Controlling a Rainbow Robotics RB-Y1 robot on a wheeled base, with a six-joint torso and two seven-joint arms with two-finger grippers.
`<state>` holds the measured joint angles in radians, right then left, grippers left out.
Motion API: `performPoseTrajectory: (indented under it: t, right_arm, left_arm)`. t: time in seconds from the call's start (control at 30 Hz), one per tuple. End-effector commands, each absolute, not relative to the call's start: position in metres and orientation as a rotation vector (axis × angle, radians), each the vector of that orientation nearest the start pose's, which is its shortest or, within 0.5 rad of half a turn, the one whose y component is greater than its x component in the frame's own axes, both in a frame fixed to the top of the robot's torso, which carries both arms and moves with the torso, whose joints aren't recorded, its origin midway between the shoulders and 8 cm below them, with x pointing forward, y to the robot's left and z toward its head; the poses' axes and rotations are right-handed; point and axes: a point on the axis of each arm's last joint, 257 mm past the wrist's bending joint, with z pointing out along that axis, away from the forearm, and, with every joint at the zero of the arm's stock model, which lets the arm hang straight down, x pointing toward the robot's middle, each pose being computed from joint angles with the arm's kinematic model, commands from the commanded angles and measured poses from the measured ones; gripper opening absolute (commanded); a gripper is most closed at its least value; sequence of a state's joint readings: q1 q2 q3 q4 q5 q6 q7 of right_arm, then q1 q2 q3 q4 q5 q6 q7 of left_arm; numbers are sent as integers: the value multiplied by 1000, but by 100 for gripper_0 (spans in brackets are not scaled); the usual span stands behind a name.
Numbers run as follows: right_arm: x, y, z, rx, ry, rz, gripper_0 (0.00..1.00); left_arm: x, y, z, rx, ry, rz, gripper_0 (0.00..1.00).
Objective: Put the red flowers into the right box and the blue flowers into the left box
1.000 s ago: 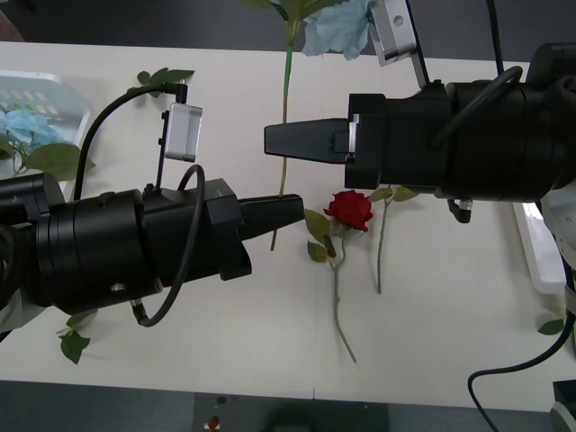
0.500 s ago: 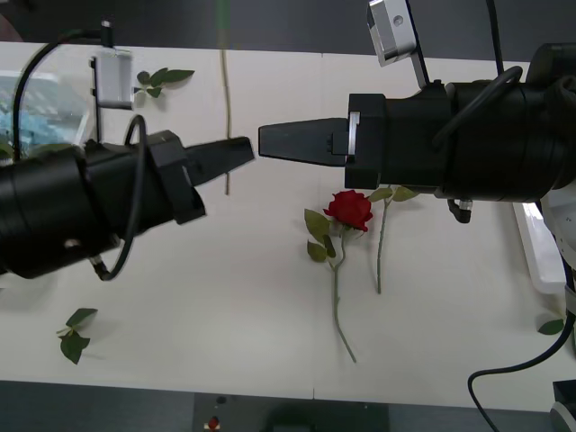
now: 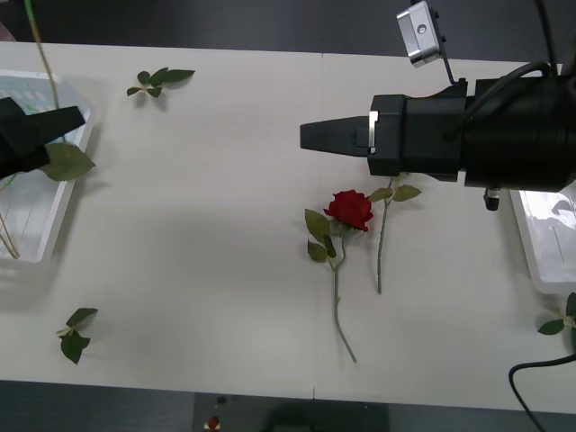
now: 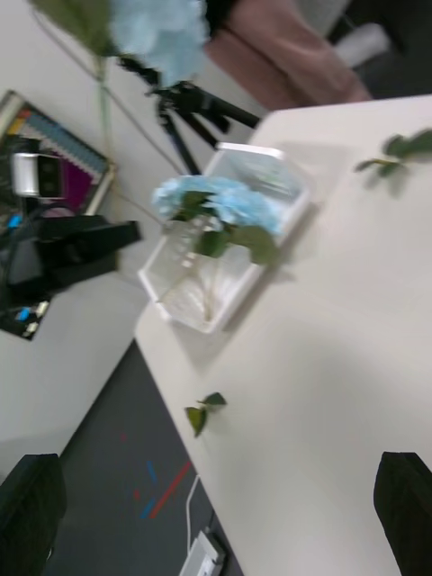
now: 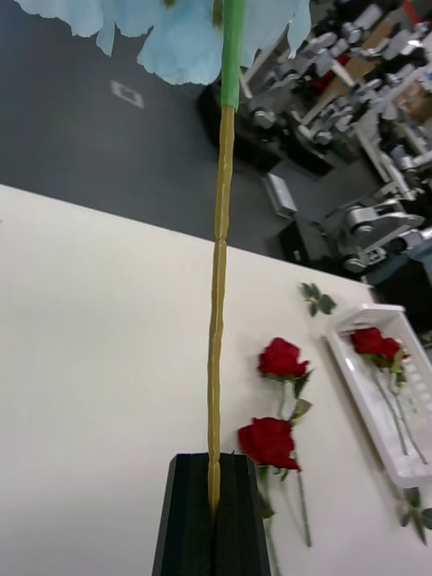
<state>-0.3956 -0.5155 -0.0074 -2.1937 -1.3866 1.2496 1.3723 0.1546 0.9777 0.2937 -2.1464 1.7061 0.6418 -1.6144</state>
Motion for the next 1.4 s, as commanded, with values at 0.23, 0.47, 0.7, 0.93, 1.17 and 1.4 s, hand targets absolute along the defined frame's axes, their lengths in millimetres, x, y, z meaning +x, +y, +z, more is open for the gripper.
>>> performPoseTrajectory:
  t: [0.23, 0.47, 0.7, 0.93, 1.17, 1.4]
  right_arm:
    - [428, -108, -67, -160, 2215, 948, 100]
    - [452, -177, -117, 198, 2383, 714, 100]
    - [476, -241, -161, 420, 2446, 502, 100]
    - [499, -262, -183, 470, 2454, 352, 100]
    - [524, -265, -197, 485, 2452, 219, 100]
    - [543, -257, -214, 500, 2463, 157, 100]
  left_arm:
    - [472, 390, -35, -107, 1855, -630, 0]
    - [481, 494, -63, -234, 1916, -414, 0]
    - [475, 555, -101, -260, 2045, -269, 0]
    - [474, 570, -126, -267, 2108, -209, 0]
    - [472, 574, -136, -248, 2136, -161, 7]
    - [474, 575, -139, -238, 2128, -146, 26]
